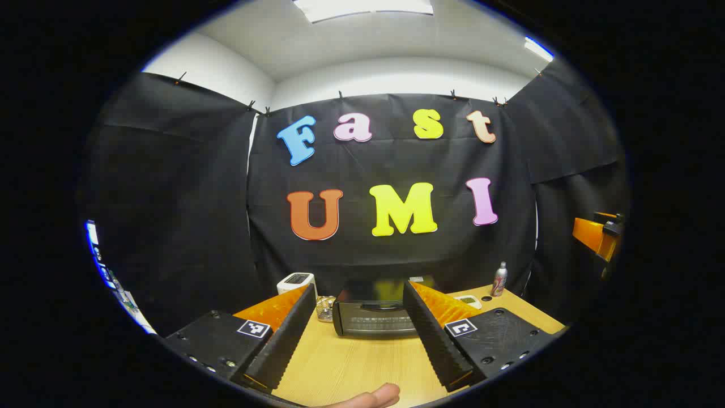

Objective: Open the electric oven with the left hand, put the food in, and close the electric oven.

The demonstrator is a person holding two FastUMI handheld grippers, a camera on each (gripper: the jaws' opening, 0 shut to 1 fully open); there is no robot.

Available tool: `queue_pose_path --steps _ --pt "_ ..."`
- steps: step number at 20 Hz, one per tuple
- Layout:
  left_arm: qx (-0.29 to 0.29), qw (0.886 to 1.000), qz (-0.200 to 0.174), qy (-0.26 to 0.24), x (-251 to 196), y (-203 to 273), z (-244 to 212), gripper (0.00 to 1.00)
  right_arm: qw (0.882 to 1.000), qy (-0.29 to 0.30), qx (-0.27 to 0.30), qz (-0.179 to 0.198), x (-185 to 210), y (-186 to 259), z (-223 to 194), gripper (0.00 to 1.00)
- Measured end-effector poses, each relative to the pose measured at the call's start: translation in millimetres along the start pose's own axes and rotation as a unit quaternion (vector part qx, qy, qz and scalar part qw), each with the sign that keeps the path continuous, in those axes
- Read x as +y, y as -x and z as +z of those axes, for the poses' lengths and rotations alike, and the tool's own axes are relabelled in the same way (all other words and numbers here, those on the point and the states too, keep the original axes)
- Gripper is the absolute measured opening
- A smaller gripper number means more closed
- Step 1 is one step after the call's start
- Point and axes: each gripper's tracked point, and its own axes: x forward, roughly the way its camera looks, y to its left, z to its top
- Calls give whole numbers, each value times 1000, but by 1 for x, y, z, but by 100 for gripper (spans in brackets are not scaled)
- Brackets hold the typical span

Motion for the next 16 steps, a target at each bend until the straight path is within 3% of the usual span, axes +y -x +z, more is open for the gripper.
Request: queue_pose_path --steps 4,6,10,11,12,16 --pt "5 1000 -1 -5 -4 -2 -4 96 1000 3 -10 -3 -8 0 3 100" --pt "3 1000 -1 -3 -4 -5 -3 96 1000 4 -13 -3 -11 0 4 96" --pt "3 1000 0 9 -2 -13 -2 96 1000 1 -22 -4 -16 -4 8 100" --pt "4 1000 1 11 -1 -15 -3 96 1000 1 -25 -4 -17 -5 9 96" --pt "5 1000 -2 14 -2 -18 -6 96 1000 1 -29 -5 -18 -5 10 100" --pt "22 999 -8 24 -4 -43 -22 96 1000 -2 -30 -1 -19 -20 5 96"
